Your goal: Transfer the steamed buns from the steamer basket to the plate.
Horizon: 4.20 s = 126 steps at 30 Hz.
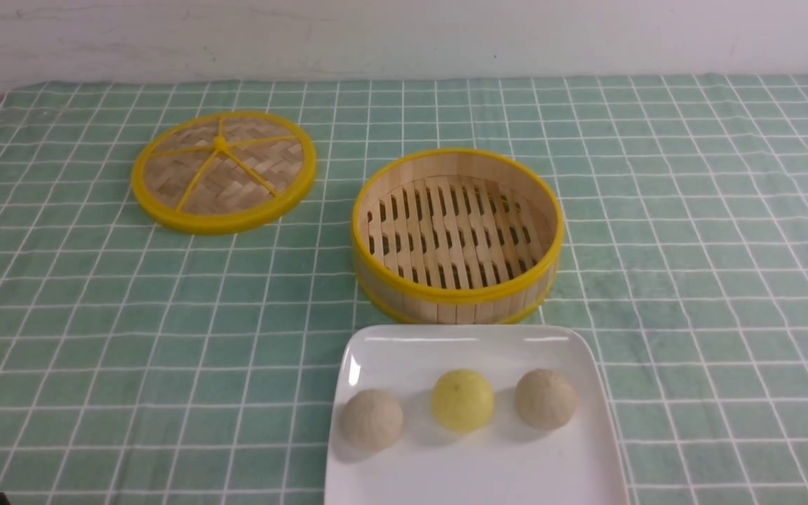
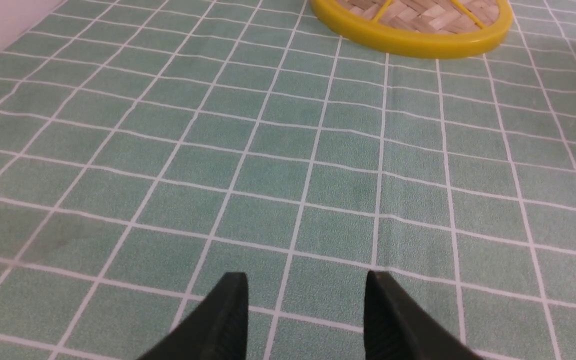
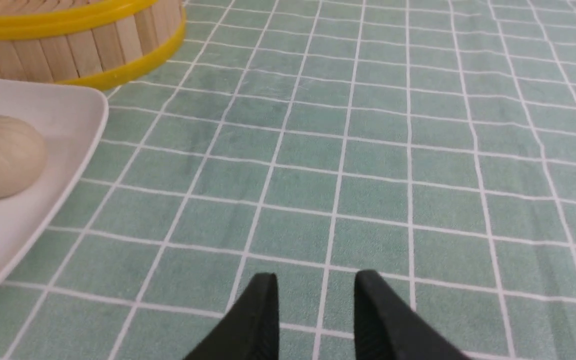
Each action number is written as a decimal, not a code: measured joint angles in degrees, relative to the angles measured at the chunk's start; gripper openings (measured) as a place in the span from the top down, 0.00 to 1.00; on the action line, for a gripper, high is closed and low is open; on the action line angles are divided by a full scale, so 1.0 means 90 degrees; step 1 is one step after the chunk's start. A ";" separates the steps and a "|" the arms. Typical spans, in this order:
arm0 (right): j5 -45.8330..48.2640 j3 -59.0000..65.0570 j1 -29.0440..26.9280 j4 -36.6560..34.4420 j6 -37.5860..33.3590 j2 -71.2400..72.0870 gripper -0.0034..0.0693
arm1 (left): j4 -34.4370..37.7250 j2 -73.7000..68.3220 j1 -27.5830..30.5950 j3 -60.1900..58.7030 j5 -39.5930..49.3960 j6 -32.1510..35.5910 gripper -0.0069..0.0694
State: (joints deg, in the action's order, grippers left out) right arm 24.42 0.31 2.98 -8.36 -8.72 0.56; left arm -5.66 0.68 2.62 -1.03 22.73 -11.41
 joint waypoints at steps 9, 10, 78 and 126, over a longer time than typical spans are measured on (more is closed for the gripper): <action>-0.0128 0.0029 -0.0914 -0.0046 0.0078 0.0000 0.62 | 0.0000 0.0000 0.0000 0.0000 0.0000 -0.0006 0.46; -0.0136 0.0029 -0.1001 -0.0046 0.0119 0.0000 0.62 | 0.0000 0.0000 0.0000 0.0000 0.0000 -0.0006 0.46; -0.0176 0.0030 0.0246 0.0486 0.0969 0.0000 0.62 | 0.0000 0.0000 0.0000 0.0000 0.0000 -0.0006 0.46; -0.0183 0.0036 0.0246 0.0491 0.0969 0.0000 0.62 | 0.0000 0.0000 0.0000 0.0000 0.0000 -0.0006 0.46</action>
State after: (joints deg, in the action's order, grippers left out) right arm 22.77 0.63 5.20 -3.94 0.00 0.56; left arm -5.66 0.68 2.62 -1.03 22.73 -11.47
